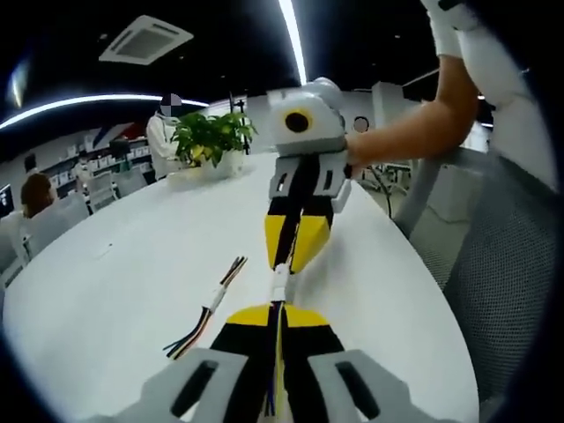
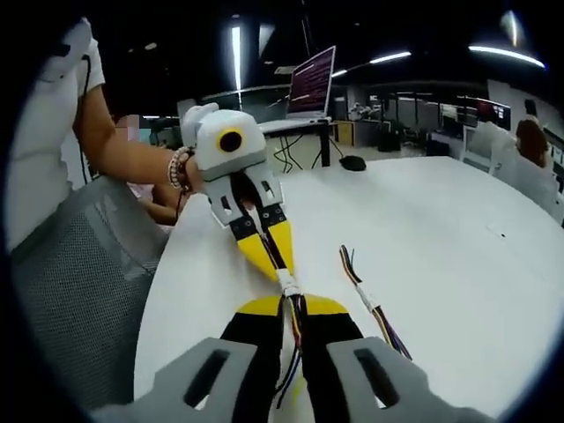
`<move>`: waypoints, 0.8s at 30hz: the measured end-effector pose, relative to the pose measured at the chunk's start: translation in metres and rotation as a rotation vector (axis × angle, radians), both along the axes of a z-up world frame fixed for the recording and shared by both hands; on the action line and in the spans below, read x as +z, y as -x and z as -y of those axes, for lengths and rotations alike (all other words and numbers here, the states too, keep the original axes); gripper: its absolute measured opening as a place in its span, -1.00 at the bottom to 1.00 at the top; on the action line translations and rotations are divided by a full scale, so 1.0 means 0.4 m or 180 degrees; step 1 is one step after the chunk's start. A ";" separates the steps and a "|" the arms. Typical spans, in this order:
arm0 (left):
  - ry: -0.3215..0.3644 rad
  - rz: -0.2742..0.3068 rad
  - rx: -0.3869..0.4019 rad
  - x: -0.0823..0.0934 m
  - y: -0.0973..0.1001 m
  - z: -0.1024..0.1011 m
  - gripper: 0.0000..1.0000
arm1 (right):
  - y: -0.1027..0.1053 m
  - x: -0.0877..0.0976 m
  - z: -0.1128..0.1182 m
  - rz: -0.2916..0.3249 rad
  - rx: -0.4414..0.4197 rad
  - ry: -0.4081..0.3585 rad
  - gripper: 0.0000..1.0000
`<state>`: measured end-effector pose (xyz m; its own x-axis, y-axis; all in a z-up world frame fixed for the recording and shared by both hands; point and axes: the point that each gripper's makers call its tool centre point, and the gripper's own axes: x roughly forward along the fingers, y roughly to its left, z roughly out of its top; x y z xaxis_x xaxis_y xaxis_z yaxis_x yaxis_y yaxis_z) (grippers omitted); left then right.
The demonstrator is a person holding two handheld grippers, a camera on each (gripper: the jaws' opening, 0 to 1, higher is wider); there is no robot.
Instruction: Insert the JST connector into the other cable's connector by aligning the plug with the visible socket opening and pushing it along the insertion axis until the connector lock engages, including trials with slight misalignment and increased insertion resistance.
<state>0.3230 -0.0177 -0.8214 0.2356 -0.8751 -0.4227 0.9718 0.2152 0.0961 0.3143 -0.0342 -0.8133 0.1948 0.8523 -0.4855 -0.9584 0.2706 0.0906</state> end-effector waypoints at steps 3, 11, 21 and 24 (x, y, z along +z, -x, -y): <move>-0.0073 0.0064 0.0004 -0.007 -0.014 0.006 -1.00 | -0.014 -0.010 0.003 0.0052 -0.0074 0.0037 -0.93; -0.0342 0.0191 -0.0134 -0.046 -0.045 0.029 -1.00 | -0.054 -0.037 0.024 0.0107 -0.0309 0.0156 -0.89; -0.0614 0.0489 -0.0183 -0.075 -0.098 0.038 -1.00 | -0.076 -0.071 0.047 0.0038 -0.0500 0.0242 -0.90; -0.0641 0.0535 -0.0188 -0.075 -0.112 0.037 -1.00 | -0.077 -0.073 0.048 0.0031 -0.0505 0.0248 -0.92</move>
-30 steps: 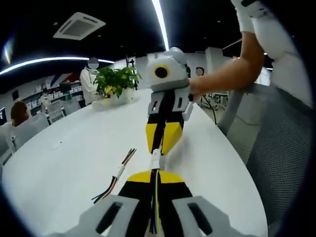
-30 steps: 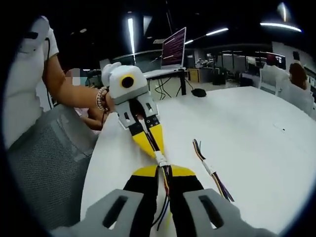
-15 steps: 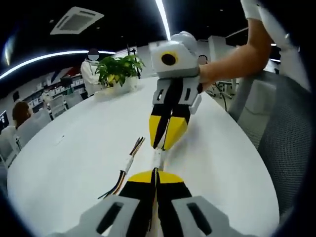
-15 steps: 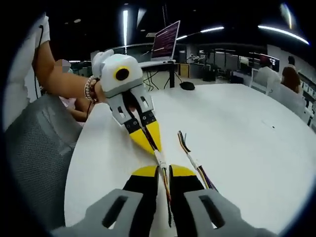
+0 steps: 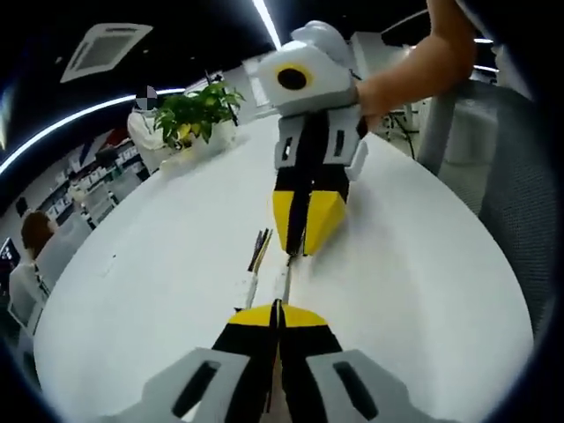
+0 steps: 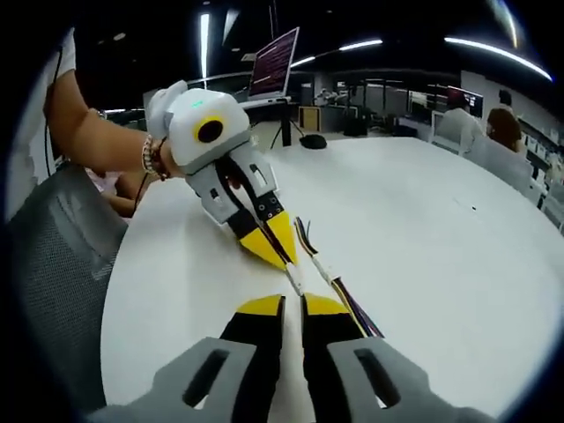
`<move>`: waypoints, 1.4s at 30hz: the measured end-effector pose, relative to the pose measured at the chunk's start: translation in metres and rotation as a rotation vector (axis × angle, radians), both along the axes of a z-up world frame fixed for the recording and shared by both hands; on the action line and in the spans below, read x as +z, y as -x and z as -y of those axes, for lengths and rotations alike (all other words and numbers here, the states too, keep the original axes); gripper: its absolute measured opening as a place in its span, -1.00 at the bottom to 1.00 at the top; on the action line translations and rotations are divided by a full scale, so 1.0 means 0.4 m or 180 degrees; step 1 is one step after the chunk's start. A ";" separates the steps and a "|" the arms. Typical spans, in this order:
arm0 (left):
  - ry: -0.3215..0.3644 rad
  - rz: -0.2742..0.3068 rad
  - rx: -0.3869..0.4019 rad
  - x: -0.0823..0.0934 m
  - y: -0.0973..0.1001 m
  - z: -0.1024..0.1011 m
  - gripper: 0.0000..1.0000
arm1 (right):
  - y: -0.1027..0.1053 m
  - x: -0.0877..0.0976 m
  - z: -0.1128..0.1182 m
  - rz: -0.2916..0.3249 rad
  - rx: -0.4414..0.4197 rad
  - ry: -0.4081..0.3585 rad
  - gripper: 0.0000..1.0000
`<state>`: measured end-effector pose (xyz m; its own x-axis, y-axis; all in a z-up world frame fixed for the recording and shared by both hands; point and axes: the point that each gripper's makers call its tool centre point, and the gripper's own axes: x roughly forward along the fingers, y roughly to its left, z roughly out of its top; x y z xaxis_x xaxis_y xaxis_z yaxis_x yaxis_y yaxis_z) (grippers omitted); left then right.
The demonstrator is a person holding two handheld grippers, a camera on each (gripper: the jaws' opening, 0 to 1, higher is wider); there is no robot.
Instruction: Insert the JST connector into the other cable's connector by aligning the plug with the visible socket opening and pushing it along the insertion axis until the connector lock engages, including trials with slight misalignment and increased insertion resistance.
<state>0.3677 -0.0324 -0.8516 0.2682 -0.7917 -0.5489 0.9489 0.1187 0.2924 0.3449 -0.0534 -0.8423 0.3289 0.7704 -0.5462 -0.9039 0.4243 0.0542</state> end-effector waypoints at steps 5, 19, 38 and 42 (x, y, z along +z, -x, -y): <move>-0.0058 0.0046 -0.0015 -0.001 -0.013 -0.004 -1.00 | 0.002 -0.009 0.006 -0.0026 -0.0009 0.0040 -0.92; 0.0054 -0.0170 0.0089 0.004 0.012 -0.015 -0.86 | -0.008 -0.005 0.017 -0.0016 -0.0084 0.0059 -0.92; 0.0182 -0.0421 0.0170 0.003 0.032 -0.025 -0.87 | -0.008 -0.028 0.027 -0.0120 -0.0170 0.0109 -0.92; 0.0228 -0.0478 0.0241 0.011 0.030 -0.027 -0.79 | -0.012 -0.019 0.032 -0.0107 -0.0199 0.0095 -0.87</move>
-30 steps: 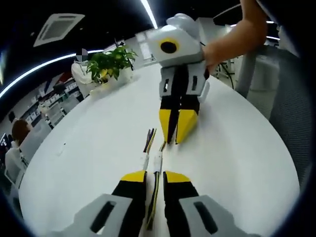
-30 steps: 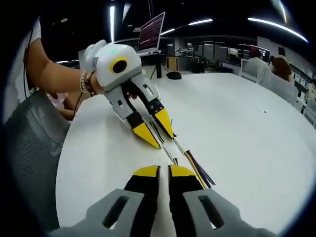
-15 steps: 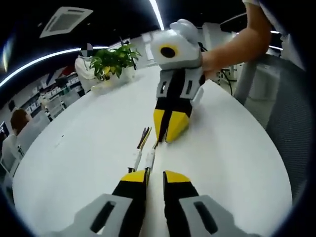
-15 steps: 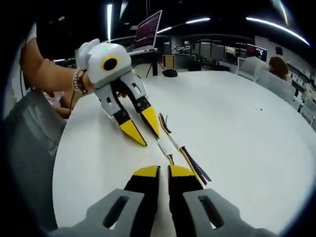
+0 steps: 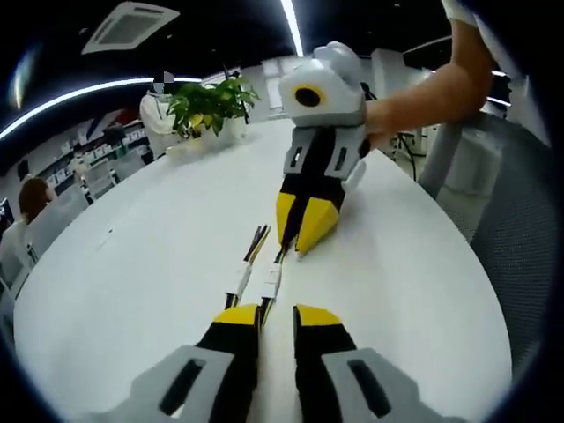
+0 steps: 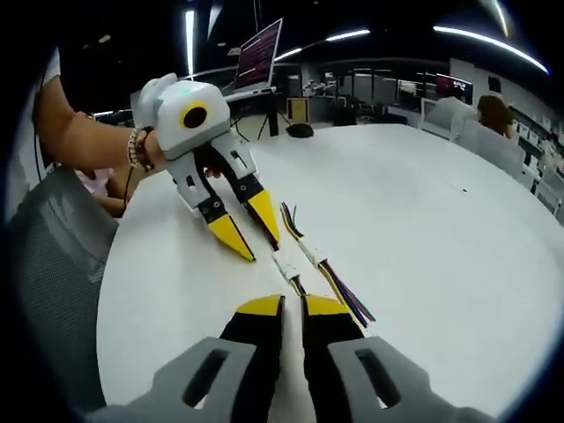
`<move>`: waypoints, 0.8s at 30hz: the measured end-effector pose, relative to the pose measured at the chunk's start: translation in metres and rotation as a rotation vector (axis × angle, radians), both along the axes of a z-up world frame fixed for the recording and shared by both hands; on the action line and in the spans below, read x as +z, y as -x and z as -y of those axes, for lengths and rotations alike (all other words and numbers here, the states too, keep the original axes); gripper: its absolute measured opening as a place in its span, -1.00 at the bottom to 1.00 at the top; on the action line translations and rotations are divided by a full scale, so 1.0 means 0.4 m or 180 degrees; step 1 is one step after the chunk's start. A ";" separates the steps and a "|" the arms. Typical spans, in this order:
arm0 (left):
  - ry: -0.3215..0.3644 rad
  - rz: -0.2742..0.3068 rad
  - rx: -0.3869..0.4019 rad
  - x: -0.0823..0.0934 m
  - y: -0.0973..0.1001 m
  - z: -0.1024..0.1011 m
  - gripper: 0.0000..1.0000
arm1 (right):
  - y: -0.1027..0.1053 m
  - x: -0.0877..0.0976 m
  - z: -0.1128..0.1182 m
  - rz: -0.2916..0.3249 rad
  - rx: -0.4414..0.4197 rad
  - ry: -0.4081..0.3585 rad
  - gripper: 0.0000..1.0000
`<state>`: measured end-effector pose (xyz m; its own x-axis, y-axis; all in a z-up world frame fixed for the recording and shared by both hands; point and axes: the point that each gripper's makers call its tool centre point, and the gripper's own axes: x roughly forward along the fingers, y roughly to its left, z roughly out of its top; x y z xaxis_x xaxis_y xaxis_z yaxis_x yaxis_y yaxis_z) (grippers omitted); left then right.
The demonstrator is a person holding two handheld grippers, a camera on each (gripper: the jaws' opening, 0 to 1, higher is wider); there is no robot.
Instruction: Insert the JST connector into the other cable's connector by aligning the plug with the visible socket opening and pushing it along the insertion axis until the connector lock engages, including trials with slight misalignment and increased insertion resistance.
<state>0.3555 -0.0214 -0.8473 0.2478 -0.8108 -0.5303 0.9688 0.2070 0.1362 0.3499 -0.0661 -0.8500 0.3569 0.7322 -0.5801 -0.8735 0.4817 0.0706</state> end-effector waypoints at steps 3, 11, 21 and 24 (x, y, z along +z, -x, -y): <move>0.0176 -0.0100 0.0091 0.020 -0.005 0.004 -0.74 | -0.003 0.006 0.002 0.0022 -0.0034 -0.0018 -0.84; 0.0624 -0.0267 0.0328 0.100 -0.022 0.005 -0.70 | -0.013 0.055 0.002 0.0084 -0.0154 -0.0236 -0.77; 0.0790 -0.0477 0.0650 0.142 -0.001 -0.032 -0.56 | -0.014 0.107 0.000 0.0179 -0.0290 -0.0322 -0.61; 0.0954 -0.0547 0.0799 0.183 0.000 -0.045 -0.47 | -0.017 0.143 0.004 0.0216 -0.0350 -0.0432 -0.61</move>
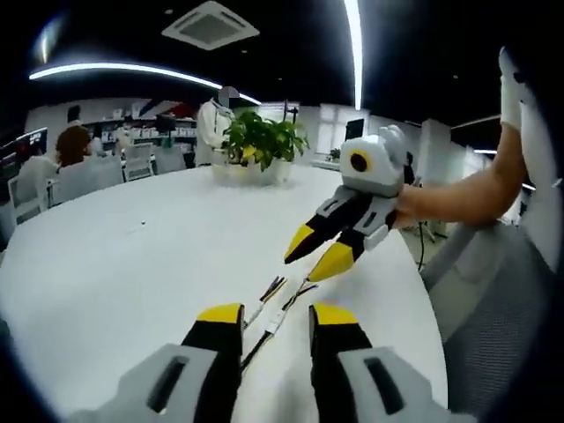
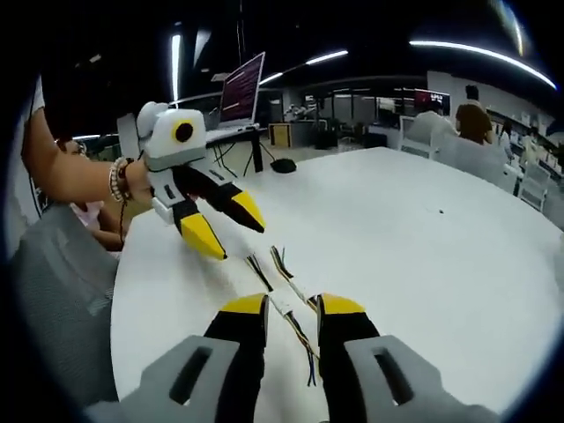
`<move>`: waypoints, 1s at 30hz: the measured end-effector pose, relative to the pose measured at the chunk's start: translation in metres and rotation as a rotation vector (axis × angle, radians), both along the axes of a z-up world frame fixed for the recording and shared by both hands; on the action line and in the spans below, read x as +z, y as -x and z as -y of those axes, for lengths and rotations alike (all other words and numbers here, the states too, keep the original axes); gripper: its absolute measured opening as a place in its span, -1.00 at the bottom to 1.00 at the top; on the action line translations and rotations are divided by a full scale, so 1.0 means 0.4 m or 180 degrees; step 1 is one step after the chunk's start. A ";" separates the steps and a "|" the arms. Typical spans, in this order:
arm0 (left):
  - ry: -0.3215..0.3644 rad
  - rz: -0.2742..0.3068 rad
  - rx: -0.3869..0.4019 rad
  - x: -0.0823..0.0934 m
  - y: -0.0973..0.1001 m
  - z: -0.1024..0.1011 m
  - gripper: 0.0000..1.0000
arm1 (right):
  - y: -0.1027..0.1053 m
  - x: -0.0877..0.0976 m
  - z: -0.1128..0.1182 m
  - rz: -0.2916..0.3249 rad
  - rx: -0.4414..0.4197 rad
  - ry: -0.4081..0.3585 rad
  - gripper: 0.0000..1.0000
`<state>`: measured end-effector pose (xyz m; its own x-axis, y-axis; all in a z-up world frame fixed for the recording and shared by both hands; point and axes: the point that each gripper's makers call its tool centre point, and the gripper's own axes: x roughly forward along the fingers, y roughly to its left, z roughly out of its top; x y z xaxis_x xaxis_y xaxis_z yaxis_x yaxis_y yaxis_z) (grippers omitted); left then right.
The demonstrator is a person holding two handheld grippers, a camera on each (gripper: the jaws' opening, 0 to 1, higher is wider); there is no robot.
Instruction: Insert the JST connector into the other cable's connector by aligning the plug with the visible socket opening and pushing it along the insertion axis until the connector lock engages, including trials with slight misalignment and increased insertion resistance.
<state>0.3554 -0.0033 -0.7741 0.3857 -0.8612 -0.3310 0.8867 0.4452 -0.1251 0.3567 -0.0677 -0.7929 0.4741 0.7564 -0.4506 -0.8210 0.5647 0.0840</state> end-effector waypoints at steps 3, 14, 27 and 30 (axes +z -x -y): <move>0.0172 -0.0048 0.0171 0.048 -0.003 -0.015 -0.35 | -0.002 0.035 0.010 0.0044 -0.0054 -0.0069 -0.60; 0.0586 -0.0128 0.0684 0.182 0.043 -0.095 0.24 | 0.037 0.174 0.083 0.0361 -0.0321 -0.0095 -0.44; 0.0521 0.0139 0.1111 0.235 0.179 -0.191 0.68 | 0.136 0.265 0.170 0.0503 -0.0690 -0.0346 -0.26; 0.0516 0.0183 0.1176 0.242 0.200 -0.208 0.74 | 0.156 0.284 0.187 0.0545 -0.0765 -0.0402 -0.22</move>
<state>0.2755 0.0800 -0.6774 0.6927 -0.7006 -0.1712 0.6784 0.7136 -0.1749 0.2945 -0.1427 -0.6794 0.7069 0.6584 -0.2586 -0.6736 0.7381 0.0381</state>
